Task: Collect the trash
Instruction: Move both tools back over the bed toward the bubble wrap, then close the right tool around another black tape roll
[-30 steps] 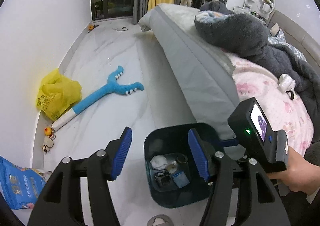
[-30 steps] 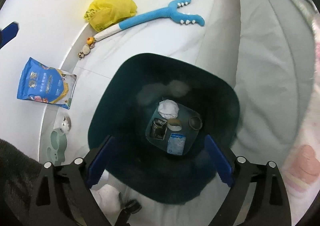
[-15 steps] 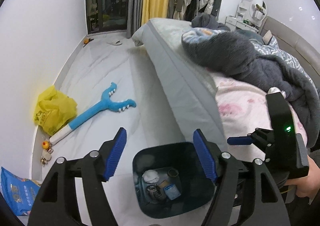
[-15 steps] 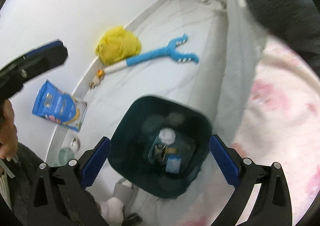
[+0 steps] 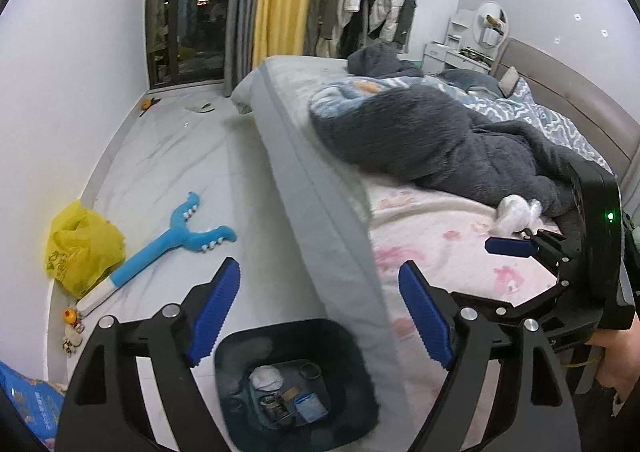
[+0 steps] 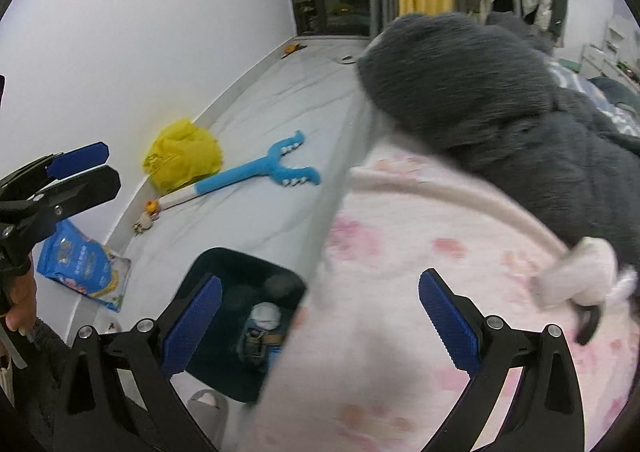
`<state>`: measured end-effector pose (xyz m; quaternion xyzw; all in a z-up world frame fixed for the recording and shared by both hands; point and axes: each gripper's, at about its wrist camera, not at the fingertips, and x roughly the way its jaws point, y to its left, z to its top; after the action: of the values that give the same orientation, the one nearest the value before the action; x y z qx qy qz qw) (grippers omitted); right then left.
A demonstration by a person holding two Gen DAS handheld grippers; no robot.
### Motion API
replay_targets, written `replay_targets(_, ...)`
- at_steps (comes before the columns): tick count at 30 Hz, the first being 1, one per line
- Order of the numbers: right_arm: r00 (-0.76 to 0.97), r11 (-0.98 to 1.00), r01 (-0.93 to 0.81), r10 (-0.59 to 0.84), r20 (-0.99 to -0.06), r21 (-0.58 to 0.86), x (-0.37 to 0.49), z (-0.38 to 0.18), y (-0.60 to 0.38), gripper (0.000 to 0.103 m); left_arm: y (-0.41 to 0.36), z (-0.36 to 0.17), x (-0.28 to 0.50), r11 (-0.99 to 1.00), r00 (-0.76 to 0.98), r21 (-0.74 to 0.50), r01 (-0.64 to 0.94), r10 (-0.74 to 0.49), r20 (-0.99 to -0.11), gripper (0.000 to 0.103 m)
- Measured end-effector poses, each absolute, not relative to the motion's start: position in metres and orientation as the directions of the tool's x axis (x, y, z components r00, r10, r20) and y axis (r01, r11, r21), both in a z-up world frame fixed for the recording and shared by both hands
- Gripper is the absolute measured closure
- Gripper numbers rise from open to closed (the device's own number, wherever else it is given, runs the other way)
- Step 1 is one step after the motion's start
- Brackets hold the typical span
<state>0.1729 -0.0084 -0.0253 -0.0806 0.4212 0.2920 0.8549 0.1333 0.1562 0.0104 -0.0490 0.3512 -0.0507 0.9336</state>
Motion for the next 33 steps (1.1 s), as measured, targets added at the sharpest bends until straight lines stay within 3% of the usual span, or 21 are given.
replay_targets(20,0.677,0.943,-0.331,0.263,-0.687,0.035,0.195,-0.013,-0.154,0.003,0.037,0.002,0.178,0.953,0.719,-0.135,0.273,-0.295,-0.629,0.019)
replay_targets(22,0.685,0.951,-0.309,0.237,-0.689,0.020,0.198,-0.018,-0.165,0.007,0.024,0.001,0.182,0.945,0.715,-0.137,0.297,-0.315,-0.624,0.019)
replay_targets(24,0.686,0.952,-0.305,0.220,-0.693,0.000,0.200,-0.025,-0.170,0.018,0.015,-0.001,0.185,0.939,0.712,-0.140,0.314,-0.330,-0.619,0.020)
replay_targets(31,0.672,0.961,-0.278,0.192,-0.716,-0.003,0.209,-0.046,-0.189,0.030,-0.010,-0.016,0.201,0.916,0.677,-0.177,0.359,-0.386,-0.627,0.026)
replay_targets(33,0.665,0.966,-0.257,0.191,-0.722,0.018,0.214,-0.052,-0.198,0.040,-0.019,-0.021,0.206,0.905,0.661,-0.200,0.376,-0.413,-0.627,0.029)
